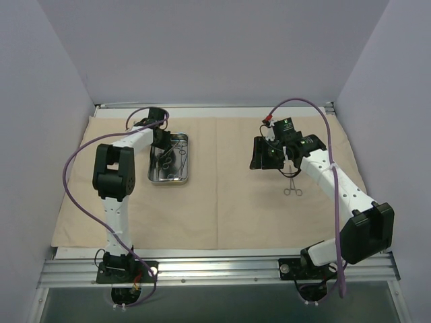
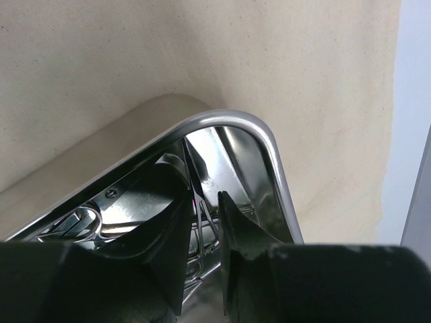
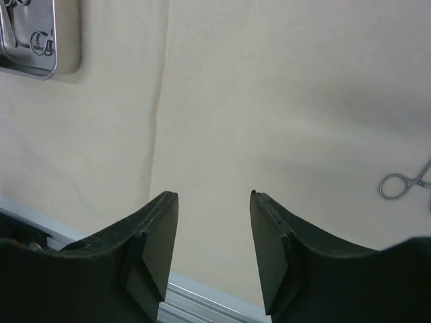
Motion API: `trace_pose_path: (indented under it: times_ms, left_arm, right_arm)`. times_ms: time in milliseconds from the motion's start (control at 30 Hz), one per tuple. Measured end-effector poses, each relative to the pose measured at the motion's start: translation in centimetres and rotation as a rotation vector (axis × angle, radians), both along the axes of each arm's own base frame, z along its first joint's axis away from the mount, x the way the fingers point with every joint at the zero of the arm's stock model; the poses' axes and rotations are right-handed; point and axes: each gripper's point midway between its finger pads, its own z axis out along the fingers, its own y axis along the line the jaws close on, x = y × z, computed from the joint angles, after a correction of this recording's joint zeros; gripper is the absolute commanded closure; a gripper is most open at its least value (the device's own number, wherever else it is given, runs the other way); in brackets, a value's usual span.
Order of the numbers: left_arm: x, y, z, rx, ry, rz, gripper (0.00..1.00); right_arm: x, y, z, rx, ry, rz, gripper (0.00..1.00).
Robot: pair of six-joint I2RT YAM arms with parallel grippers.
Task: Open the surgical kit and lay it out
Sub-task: Pick up the medical item from the container.
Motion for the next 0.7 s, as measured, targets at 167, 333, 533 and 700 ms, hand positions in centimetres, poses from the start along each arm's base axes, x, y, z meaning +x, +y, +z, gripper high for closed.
trace_pose_path:
  times_ms: [167, 333, 533, 700]
  left_arm:
    - [0.18, -0.08, -0.10, -0.009, -0.005, -0.008, 0.76]
    - [0.66, -0.37, -0.35, -0.020, -0.023, -0.027, 0.87]
    - [0.86, -0.59, -0.42, -0.023, -0.038, -0.064, 0.94]
    - [0.51, -0.68, -0.31, -0.023, -0.051, -0.105, 0.98]
  right_arm:
    - [0.22, -0.05, 0.24, -0.003, -0.010, -0.004, 0.53]
    - [0.23, -0.10, 0.23, -0.005, -0.010, -0.006, 0.54]
    - [0.23, -0.10, 0.23, -0.005, -0.010, -0.006, 0.54]
    - [0.24, -0.11, 0.23, -0.006, -0.011, -0.006, 0.54]
